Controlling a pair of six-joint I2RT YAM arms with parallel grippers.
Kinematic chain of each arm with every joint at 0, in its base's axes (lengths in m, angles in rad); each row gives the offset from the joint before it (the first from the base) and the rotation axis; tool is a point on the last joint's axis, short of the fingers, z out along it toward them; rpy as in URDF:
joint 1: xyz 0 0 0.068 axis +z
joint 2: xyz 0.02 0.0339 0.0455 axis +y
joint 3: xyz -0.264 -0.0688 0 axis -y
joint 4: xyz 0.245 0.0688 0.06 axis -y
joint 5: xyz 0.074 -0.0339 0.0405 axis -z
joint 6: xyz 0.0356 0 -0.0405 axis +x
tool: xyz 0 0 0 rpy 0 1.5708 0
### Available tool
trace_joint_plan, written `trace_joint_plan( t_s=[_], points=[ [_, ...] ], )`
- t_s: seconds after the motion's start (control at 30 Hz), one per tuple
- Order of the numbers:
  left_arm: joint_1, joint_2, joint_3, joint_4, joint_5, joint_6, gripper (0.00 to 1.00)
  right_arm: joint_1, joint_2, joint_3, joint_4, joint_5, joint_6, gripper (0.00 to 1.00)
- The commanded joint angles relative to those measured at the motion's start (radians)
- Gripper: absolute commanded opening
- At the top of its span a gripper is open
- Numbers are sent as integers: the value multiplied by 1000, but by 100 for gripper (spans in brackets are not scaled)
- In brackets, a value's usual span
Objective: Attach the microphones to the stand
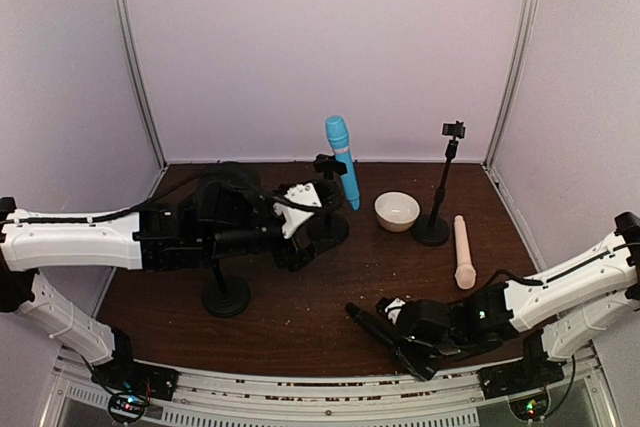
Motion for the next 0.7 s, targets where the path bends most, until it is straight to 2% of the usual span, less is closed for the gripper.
trace_joint_plan(
  t_s=[0.0, 0.07, 0.17, 0.33, 0.43, 0.57, 0.67],
  points=[
    [-105, 67, -45, 32, -32, 194, 77, 9, -96, 17, -36, 41, -62, 30],
    [-171, 95, -72, 31, -44, 277, 78, 8, -140, 20, -39, 23, -77, 29],
    [-256, 127, -90, 10, -83, 323, 78, 7, -206, 16, -17, -33, -101, 29],
    [-305, 167, -80, 0, -122, 318, 78, 8, -310, -20, 57, -140, -124, 28],
    [-333, 194, -73, 13, -156, 363, 78, 8, -340, -19, 69, -169, -122, 28],
    [-379, 265, -49, 44, -316, 454, 77, 7, -328, -8, 94, -214, -122, 28],
    [-410, 318, -39, 74, -428, 533, 69, 8, -285, 16, 105, -262, -113, 28]
  ],
)
